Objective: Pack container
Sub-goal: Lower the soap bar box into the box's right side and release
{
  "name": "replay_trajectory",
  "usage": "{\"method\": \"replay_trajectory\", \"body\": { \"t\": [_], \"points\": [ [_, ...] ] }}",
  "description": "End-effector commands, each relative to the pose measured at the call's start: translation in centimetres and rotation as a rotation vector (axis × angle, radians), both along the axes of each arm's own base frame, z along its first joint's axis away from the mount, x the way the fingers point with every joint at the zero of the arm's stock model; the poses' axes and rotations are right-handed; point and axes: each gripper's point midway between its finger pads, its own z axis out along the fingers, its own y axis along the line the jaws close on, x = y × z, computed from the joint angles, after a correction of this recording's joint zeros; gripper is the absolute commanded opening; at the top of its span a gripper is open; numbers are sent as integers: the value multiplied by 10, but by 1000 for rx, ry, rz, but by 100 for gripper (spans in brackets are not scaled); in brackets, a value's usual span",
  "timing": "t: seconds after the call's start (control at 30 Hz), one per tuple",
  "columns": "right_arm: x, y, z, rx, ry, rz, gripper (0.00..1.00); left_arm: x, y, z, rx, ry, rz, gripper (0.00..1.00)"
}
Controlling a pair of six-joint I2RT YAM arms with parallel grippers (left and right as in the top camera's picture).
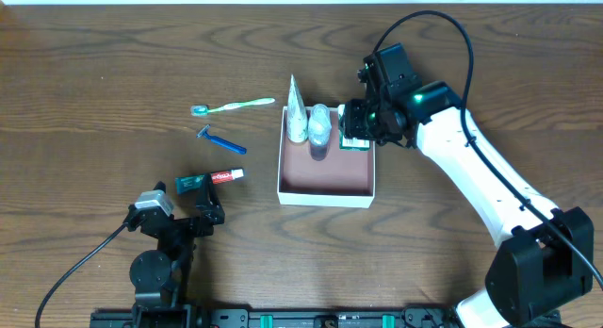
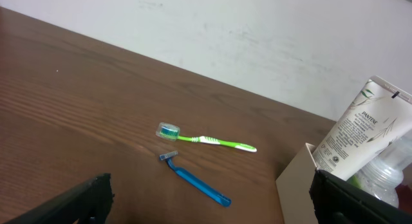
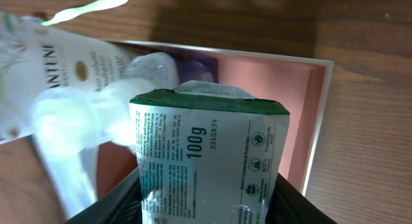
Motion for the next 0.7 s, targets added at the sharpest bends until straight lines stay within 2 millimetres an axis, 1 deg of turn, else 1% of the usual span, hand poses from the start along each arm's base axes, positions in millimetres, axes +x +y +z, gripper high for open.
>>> {"method": "replay_trajectory", "body": {
  "t": [0.0, 0.27, 0.4, 0.5, 0.57, 0.63, 0.67],
  "points": [
    [-3, -2, -8, -18, 4, -33, 41, -1, -2, -16, 2, 49, -13, 98],
    [-5, -2, -34, -10, 0, -38, 42, -1, -2, -16, 2, 49, -13, 98],
    [-4, -2, -42, -3, -13, -41, 45, -1, -2, -16, 2, 49, -13, 98],
    [2, 0, -43, 10, -42, -41, 47, -1, -2, -16, 2, 49, -13, 98],
    [6, 2, -41, 21, -62, -40, 52, -1, -2, -16, 2, 49, -13, 98],
    [9, 4, -39, 29, -77, -41, 60, -1, -2, -16, 2, 49, -13, 98],
    [10, 5, -39, 32, -83, -40, 62, -1, -2, -16, 2, 49, -13, 98]
  ]
}}
